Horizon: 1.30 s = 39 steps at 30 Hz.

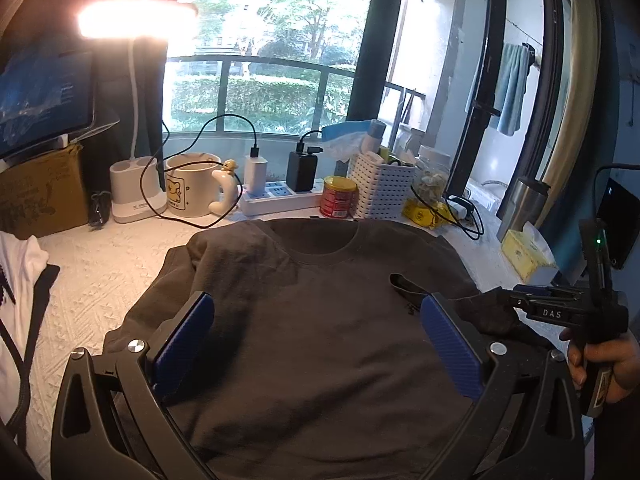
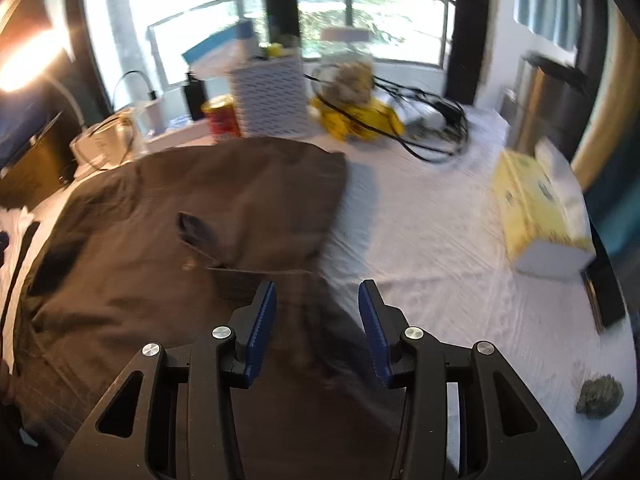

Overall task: Fold small clothes
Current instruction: 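Fold the sleeve and side with the right tool over the shirt body, then open the right tool and release the folded side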

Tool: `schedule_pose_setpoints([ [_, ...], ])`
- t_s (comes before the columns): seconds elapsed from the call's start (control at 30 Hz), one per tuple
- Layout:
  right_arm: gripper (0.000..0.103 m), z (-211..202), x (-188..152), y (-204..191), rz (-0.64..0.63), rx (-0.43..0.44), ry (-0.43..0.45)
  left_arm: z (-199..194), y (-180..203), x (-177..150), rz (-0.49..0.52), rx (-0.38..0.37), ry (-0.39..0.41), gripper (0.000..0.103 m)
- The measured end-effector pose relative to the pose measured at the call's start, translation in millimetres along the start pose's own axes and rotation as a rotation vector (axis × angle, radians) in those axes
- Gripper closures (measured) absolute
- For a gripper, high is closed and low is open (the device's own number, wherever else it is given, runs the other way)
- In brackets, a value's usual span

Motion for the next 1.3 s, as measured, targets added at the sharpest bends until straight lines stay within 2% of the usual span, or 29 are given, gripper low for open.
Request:
schedule_pose_setpoints([
  [0.1,0.057,2.8,-2.9,-0.5,0.016,0.069,0.001,-0.8,2.7,0.7,0.002,0.011,-0.003,0.001],
  [0.2,0.058,3.8,-3.7,-9.9,-0.002,0.098,0.026,-3.2,4.3,0.9,0.008,0.021,-0.002,0.001],
  [0.23,0.063,4.4,-3.5,-13.6,-0.013,0.105,0.032,-3.8,5.0,0.7,0.011,0.024,-0.002,0.001],
  [0.27,0.079,5.7,-4.0,-18.5,-0.030,0.116,0.029,-4.9,5.4,0.4,0.013,0.026,-0.002,0.001],
  [0.33,0.090,8.3,-5.2,-24.6,-0.051,0.119,0.015,-6.6,6.3,-0.3,0.014,0.030,-0.003,0.001],
  [0.63,0.092,-1.8,-35.3,-52.8,-0.147,0.147,-0.024,-12.3,4.4,-5.5,0.005,0.015,-0.005,0.001],
  [0.9,0.091,-6.6,-62.1,-70.1,-0.191,0.132,-0.106,-18.0,-5.8,-15.4,-0.003,0.004,-0.019,0.001],
  [1.0,0.082,-11.0,-61.5,-74.5,-0.194,0.114,-0.113,-20.9,-14.9,-17.8,-0.008,0.007,-0.024,0.001],
  [1.17,0.053,-14.0,-48.6,-84.9,-0.192,0.098,-0.087,-26.2,-36.5,-17.9,-0.009,0.016,-0.022,0.001],
  [1.3,0.052,-3.8,-36.4,-90.4,-0.162,0.070,-0.069,-28.4,-60.8,-14.5,-0.010,0.033,-0.017,0.001],
])
Point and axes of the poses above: each gripper's, at about its wrist camera, not at the fingertips, and z roughly the way its jaws point, y to its right, x to its top, the point moved 4 cm from there along z, roughly the way its jaws point, and after that the axes turned 1 degree about z, right-handed, at the moved point
